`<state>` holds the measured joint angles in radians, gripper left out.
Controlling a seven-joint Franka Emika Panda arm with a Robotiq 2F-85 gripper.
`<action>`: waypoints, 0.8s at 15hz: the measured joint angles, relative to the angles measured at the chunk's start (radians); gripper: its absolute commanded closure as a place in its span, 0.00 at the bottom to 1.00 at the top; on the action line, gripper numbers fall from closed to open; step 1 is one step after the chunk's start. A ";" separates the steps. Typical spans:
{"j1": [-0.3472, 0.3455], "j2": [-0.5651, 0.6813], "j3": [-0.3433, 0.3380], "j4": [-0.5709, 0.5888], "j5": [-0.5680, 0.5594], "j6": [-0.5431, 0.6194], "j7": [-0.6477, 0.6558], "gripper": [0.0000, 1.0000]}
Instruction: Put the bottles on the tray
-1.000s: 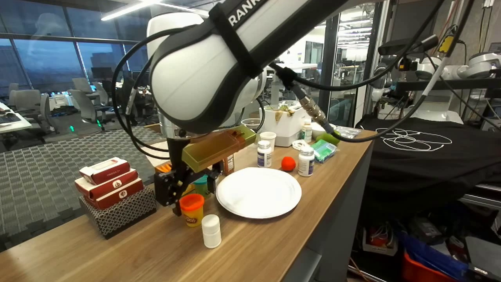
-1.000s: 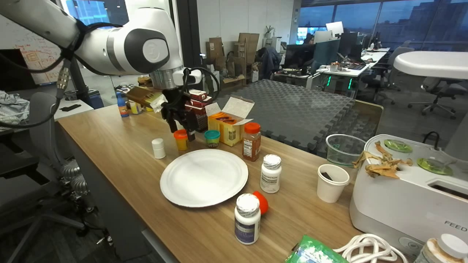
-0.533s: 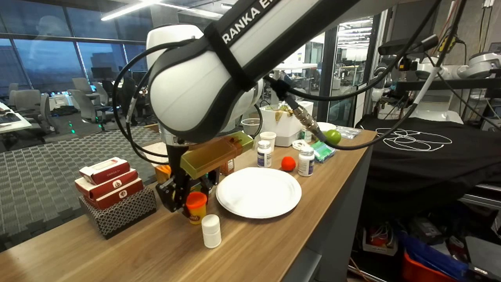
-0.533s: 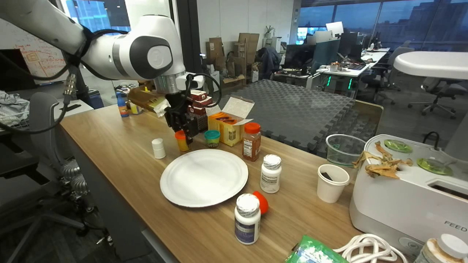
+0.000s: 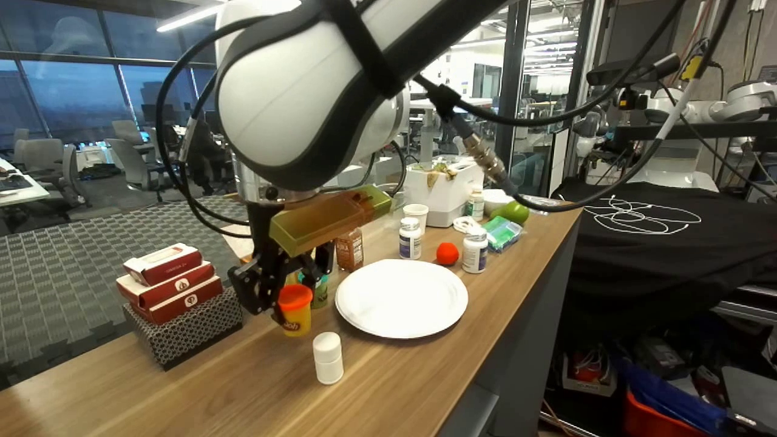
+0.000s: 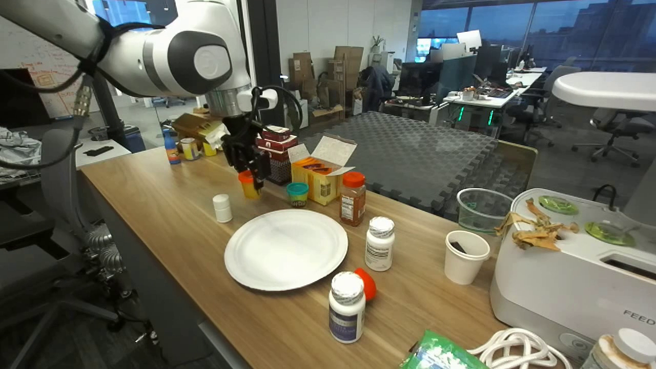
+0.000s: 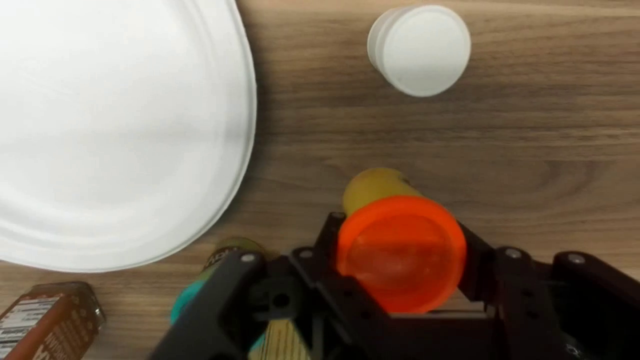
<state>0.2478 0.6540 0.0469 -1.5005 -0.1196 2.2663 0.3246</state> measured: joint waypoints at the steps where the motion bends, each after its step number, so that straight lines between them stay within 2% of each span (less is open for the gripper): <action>1: 0.002 -0.025 -0.002 -0.017 0.000 0.000 0.001 0.76; 7: -0.009 -0.216 -0.041 -0.215 -0.019 0.001 0.007 0.76; 12: -0.090 -0.278 -0.072 -0.382 -0.016 0.076 0.007 0.76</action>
<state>0.1583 0.3756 -0.0248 -1.8824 -0.1360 2.3422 0.3316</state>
